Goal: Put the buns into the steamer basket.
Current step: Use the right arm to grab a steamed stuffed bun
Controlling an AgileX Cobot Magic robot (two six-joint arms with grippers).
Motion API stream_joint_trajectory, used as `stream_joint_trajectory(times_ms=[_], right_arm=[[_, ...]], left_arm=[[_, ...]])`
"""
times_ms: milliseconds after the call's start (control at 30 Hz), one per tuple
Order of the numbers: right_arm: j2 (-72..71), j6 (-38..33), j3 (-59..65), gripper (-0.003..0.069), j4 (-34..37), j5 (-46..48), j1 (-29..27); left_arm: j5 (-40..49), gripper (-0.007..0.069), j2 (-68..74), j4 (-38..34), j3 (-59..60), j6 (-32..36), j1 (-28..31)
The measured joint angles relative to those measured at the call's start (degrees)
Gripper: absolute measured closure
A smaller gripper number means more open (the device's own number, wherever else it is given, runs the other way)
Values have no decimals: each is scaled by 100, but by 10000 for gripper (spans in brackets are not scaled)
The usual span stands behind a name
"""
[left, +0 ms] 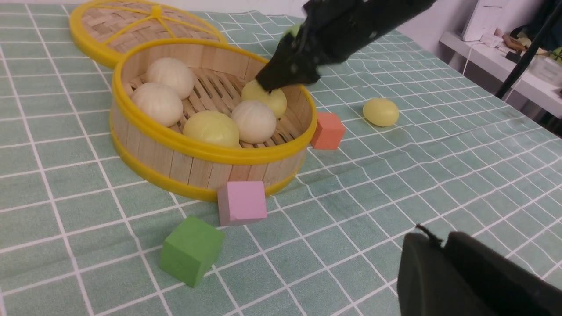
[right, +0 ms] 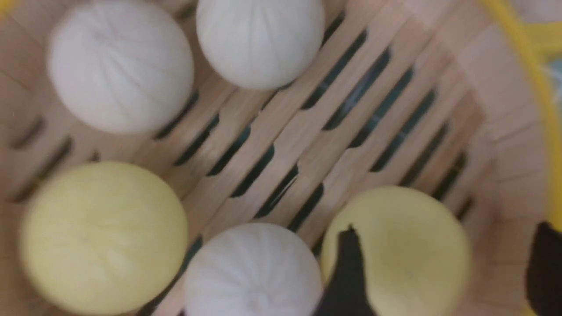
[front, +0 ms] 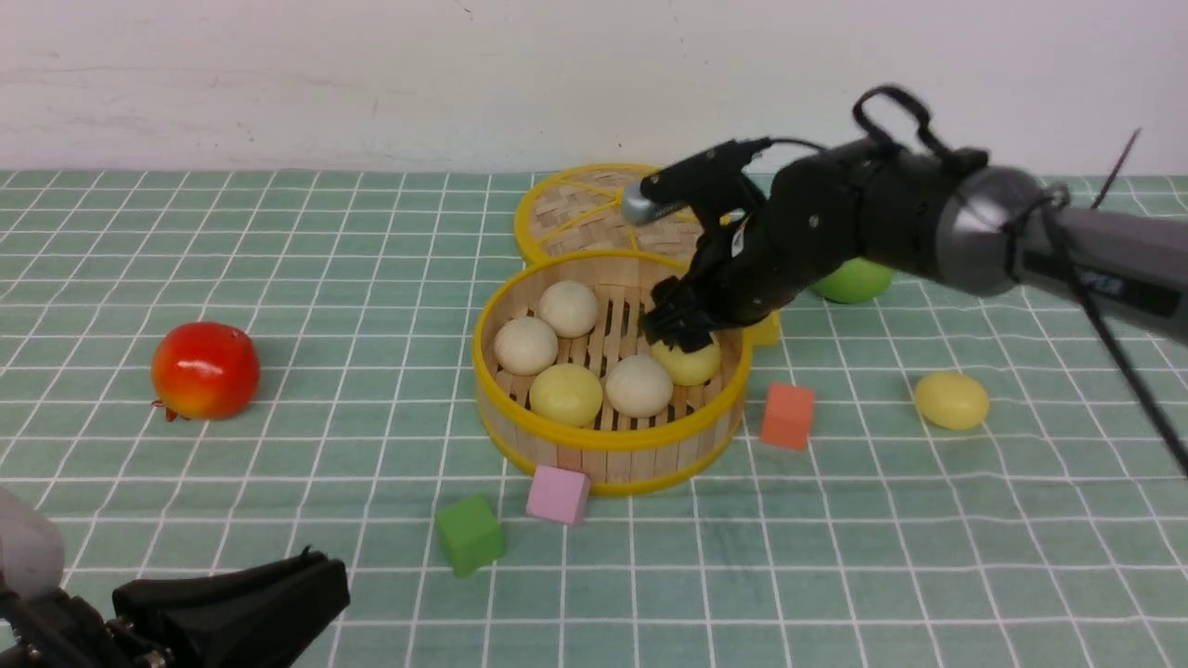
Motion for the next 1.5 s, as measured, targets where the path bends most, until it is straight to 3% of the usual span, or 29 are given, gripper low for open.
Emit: stream_joint_trajectory(times_ms=[100, 233, 367, 467, 600, 1300, 1500], right_arm=[[-651, 108, 0, 88, -137, 405, -13], [-1085, 222, -16, 114, -679, 901, -200], [-1088, 976, 93, 212, -1169, 1640, -972], [-838, 1078, 427, 298, -963, 1809, -1538], [-486, 973, 584, 363, -471, 1647, -1859], [116, 885, 585, 381, -137, 1004, -2085], [129, 769, 582, 437, -137, 1004, -2085]], left_arm=[[0, 568, 0, 0, 0, 0, 0], [0, 567, 0, 0, 0, 0, 0], [0, 567, 0, 0, 0, 0, 0], [0, 564, 0, 0, 0, 0, 0], [0, 559, 0, 0, 0, 0, 0], [0, 537, 0, 0, 0, 0, 0], [0, 533, 0, 0, 0, 0, 0]])
